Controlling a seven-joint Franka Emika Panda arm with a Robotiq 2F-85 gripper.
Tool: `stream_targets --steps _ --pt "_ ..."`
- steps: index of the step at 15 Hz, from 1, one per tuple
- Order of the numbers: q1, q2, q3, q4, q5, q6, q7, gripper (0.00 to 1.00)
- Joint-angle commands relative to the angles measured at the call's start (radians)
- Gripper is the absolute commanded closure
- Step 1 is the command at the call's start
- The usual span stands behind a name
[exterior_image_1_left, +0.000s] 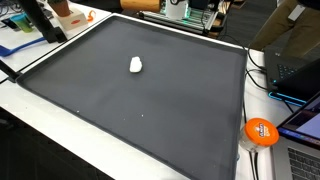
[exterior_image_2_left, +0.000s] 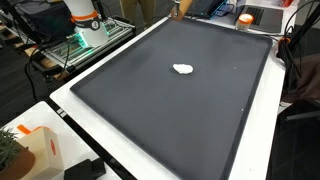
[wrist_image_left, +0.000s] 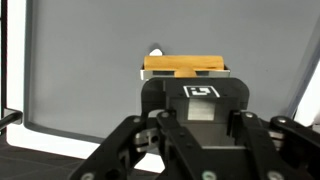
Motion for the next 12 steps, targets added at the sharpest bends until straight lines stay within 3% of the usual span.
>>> stream_targets --steps 1,3,4,7,12 --pt "0.006 0.004 -0.005 0.003 0.001 -0.004 0.007 0.53" --pt "0.006 0.012 -0.005 0.003 0.001 -0.004 0.017 0.53" --pt "0.006 0.014 -0.005 0.003 0.001 -0.004 0.018 0.78" --pt "-0.006 0.05 -0.019 0.038 -0.01 -0.009 0.071 0.78" --pt "-0.045 0.075 -0.072 0.043 -0.081 0.081 0.111 0.78"
